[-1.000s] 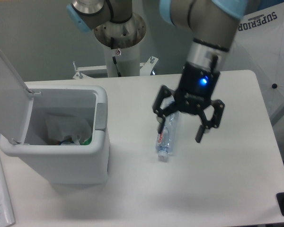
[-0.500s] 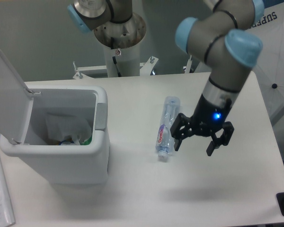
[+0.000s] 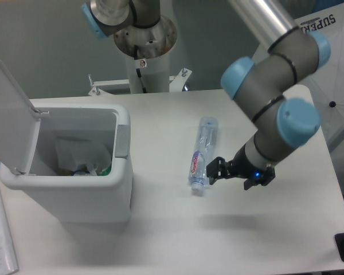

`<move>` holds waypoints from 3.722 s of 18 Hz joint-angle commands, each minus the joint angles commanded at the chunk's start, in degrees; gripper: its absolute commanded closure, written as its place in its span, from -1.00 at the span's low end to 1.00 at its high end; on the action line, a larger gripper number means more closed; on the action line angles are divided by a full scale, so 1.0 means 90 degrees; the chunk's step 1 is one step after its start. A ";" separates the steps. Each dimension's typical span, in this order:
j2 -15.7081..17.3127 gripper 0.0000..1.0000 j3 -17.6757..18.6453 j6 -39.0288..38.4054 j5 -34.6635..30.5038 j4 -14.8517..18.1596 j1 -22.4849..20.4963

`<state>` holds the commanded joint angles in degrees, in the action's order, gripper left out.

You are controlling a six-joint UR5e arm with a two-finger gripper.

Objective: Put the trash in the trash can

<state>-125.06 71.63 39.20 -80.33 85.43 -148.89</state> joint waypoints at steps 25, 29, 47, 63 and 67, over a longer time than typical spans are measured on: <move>-0.0352 -1.00 -0.0010 -0.0429 -0.0508 0.0205 0.0312; -0.0547 -1.00 -0.0010 -0.0722 -0.0809 0.0176 0.0605; -0.0801 -0.55 0.0244 -0.0664 -0.1875 0.0147 0.1113; -0.0713 1.00 0.0205 -0.0654 -0.1836 0.0186 0.1133; -0.0597 1.00 0.0127 -0.0645 -0.1787 0.0147 0.1094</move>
<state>-130.43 72.77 33.40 -96.42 86.75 -139.04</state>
